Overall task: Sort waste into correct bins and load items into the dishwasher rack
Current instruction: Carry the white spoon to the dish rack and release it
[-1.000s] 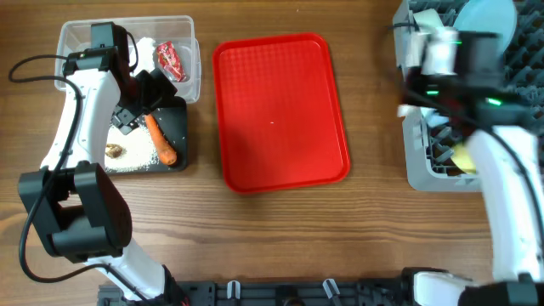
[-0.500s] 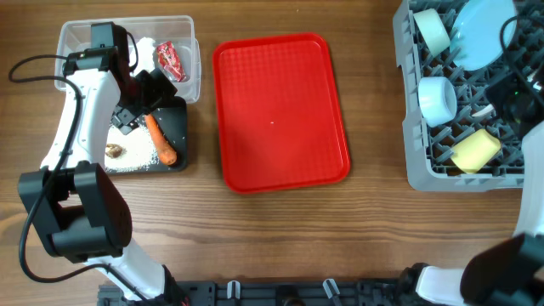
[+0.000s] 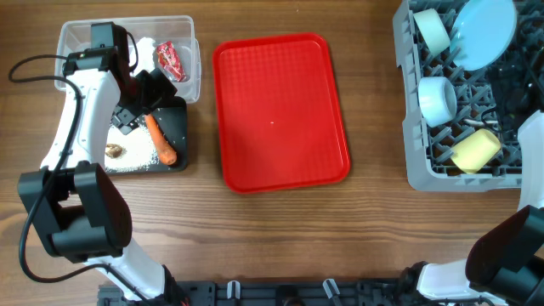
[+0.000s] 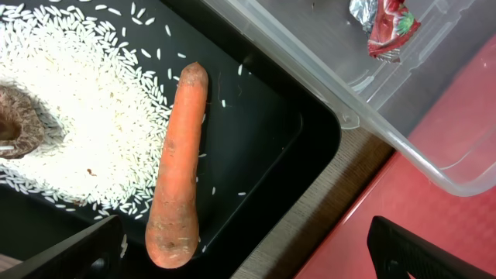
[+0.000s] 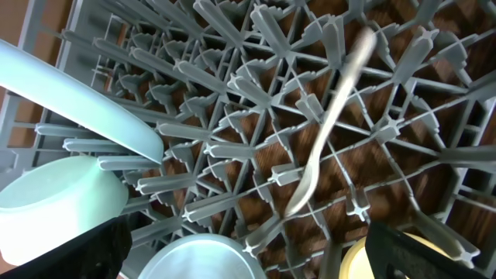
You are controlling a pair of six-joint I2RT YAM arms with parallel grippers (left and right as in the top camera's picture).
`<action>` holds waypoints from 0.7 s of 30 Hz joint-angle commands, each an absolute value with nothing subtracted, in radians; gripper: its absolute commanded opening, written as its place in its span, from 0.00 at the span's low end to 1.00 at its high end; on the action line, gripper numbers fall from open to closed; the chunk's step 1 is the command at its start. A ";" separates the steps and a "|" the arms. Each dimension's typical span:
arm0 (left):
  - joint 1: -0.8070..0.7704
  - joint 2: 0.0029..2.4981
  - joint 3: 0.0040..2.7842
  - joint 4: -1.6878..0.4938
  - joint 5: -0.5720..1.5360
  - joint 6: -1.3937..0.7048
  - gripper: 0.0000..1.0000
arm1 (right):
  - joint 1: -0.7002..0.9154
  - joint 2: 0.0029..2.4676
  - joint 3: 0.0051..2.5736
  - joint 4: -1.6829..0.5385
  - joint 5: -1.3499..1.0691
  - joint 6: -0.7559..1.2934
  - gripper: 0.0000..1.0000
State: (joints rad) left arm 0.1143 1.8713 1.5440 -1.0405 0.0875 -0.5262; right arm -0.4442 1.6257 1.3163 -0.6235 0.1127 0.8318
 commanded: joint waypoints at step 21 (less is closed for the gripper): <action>0.116 1.844 1.565 -1.040 0.078 -0.525 1.00 | -0.326 1.068 1.324 -0.989 -0.377 0.363 1.00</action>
State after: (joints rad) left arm 0.1143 1.8713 1.5440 -1.0405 0.0875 -0.5262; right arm -0.3286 1.0767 1.3178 -0.9863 -0.4030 0.3592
